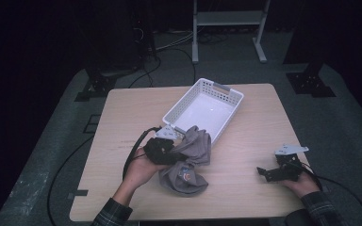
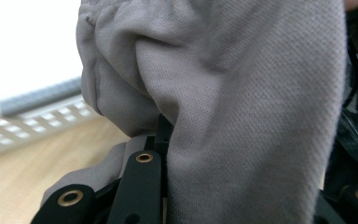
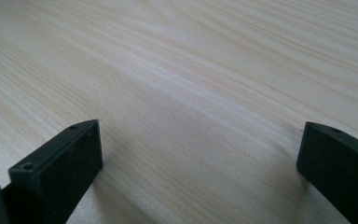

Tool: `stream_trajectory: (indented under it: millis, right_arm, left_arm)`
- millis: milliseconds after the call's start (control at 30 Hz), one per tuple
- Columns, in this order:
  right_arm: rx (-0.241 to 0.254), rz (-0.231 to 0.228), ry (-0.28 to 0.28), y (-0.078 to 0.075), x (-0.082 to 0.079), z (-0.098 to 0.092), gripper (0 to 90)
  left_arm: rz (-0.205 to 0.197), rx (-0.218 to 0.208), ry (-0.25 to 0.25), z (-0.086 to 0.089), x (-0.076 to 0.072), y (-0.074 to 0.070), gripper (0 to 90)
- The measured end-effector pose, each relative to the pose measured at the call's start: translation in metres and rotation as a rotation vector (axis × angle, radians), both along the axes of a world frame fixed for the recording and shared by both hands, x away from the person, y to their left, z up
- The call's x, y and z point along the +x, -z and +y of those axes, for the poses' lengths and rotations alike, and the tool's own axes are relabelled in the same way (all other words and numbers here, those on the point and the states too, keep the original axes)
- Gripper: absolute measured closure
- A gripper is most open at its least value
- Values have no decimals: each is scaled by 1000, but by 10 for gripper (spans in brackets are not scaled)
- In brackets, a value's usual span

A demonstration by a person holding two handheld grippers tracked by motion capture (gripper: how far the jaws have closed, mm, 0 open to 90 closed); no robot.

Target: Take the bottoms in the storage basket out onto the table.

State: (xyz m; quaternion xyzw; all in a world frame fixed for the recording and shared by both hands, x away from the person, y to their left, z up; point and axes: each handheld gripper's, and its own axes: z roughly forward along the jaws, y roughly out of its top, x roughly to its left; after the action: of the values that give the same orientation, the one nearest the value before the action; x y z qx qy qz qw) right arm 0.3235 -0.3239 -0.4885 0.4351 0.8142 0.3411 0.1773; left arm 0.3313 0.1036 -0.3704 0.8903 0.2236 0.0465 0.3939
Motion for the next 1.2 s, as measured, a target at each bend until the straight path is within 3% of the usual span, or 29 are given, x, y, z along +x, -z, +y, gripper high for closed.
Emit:
stream_trajectory:
  millis: [167, 300, 467, 633, 867, 1000, 1200]
  right_arm:
    - [0, 0, 0, 0, 0, 0, 0]
    - [0, 0, 0, 0, 0, 0, 0]
    - [0, -1, -1, 0, 0, 0, 0]
    - [0, 0, 0, 0, 0, 0, 0]
    - [0, 0, 0, 0, 0, 0, 0]
    - [1, 0, 0, 0, 0, 0, 0]
    - [0, 0, 0, 0, 0, 0, 0]
  left_arm:
    - [45, 37, 13, -7, -2, 22, 712]
    - [65, 94, 34, -17, -3, 40, 712]
    - [96, 131, 45, -26, 0, 57, 711]
    - [99, 165, 63, -35, 1, 67, 709]
    - [95, 150, 66, -34, 0, 66, 671]
    - [124, 104, 77, -30, 0, 59, 540]
    - [118, 35, 70, -20, -1, 45, 392]
